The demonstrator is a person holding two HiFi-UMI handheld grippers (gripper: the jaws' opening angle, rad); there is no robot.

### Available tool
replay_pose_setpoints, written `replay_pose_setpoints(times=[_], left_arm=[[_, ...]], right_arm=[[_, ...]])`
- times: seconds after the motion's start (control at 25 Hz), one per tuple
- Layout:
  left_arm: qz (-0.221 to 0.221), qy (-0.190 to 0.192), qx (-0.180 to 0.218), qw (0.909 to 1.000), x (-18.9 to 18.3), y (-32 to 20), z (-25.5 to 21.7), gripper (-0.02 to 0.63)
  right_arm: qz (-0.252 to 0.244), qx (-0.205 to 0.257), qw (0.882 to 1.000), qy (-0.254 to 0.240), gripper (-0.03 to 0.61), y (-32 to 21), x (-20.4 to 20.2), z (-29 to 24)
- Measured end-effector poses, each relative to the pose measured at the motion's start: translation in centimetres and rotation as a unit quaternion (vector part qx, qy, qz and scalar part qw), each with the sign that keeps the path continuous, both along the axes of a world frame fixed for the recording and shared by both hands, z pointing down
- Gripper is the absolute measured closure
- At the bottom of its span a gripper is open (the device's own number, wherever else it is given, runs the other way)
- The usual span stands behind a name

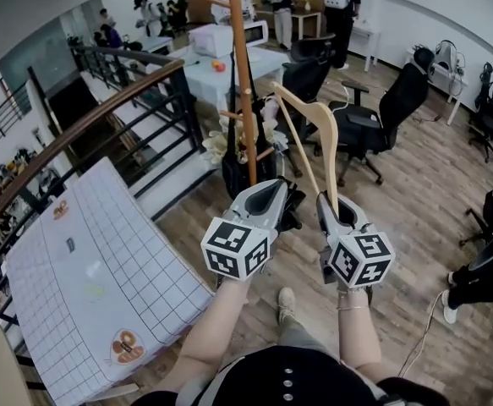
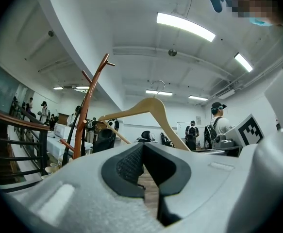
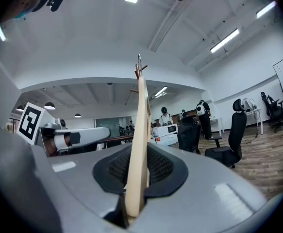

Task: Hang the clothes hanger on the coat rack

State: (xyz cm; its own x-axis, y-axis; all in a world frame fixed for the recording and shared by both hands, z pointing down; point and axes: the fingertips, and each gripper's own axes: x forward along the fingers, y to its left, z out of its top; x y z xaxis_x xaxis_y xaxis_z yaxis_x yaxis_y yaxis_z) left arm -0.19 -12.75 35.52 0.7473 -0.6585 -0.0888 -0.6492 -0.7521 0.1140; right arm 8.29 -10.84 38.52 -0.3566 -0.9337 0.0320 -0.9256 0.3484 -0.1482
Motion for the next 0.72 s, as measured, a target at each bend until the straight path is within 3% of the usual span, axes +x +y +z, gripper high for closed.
replay_pose_setpoints(times=[0.48, 0.72], left_arm=[[-0.023, 0.008, -0.007, 0.9997, 1.8, -11.8, -0.1, 0.618], [-0.047, 0.007, 0.008, 0.9988, 2.7, -18.0, -1.8, 0.618]], right_arm=[[-0.029, 0.003, 1.000, -0.008, 0.538, -11.8, 1.3, -0.2], [-0.057, 0.015, 0.998, -0.003, 0.538, -18.0, 1.9, -1.4]])
